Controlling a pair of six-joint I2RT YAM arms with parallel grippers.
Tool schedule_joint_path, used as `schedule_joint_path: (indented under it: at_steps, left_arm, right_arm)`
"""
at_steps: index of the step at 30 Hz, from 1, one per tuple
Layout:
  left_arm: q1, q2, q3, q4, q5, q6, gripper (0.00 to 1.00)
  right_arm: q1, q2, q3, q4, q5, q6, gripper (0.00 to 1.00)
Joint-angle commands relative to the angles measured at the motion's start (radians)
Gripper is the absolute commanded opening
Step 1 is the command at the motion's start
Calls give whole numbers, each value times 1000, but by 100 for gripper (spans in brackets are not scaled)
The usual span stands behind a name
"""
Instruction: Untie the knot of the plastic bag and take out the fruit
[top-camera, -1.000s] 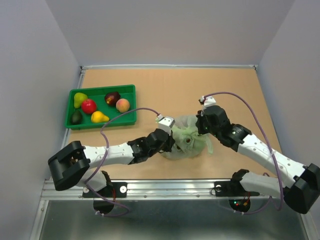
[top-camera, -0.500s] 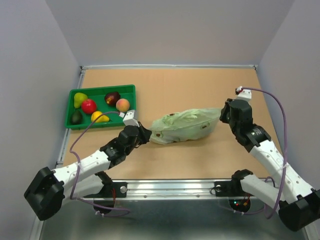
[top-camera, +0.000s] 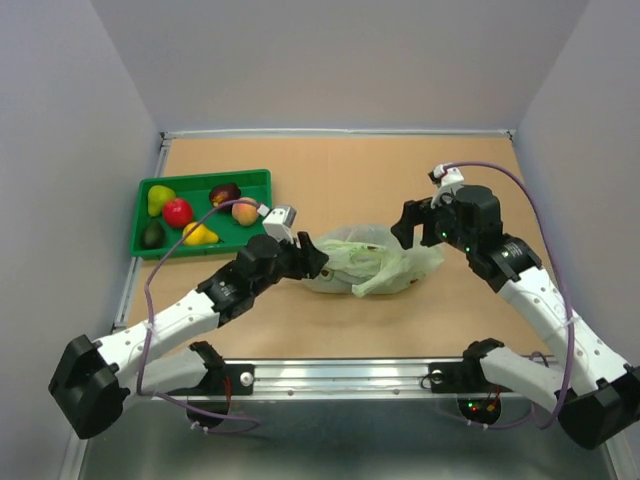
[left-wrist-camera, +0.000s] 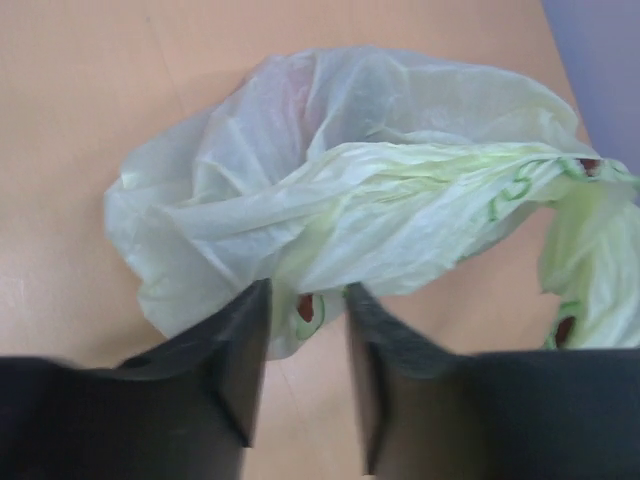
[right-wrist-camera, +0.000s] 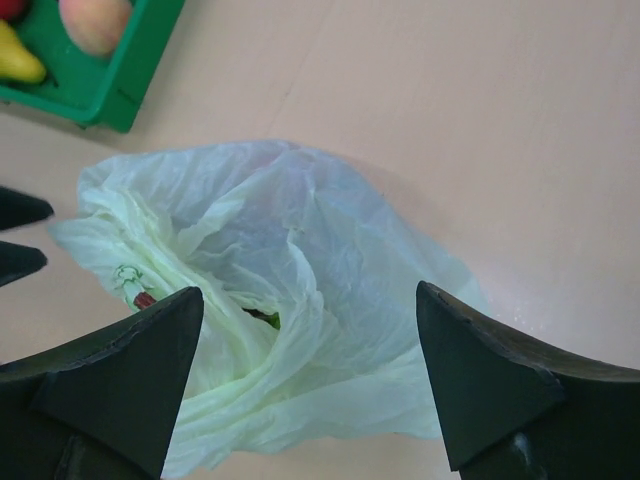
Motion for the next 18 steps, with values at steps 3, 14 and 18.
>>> schedule_joint_path:
  at_steps: [3,14,18]
  left_arm:
    - [-76,-64,227,-154,21,192,95]
    - [-323,319,532,-286,-261,420,96]
    - [-362,424,577,-266,-340,475,94]
  right_arm:
    - [63,57,67,-31,-89,-52,92]
    - [92,-23,-60,-42,193,50,92]
    - [92,-40,-103,-48,241,93,92]
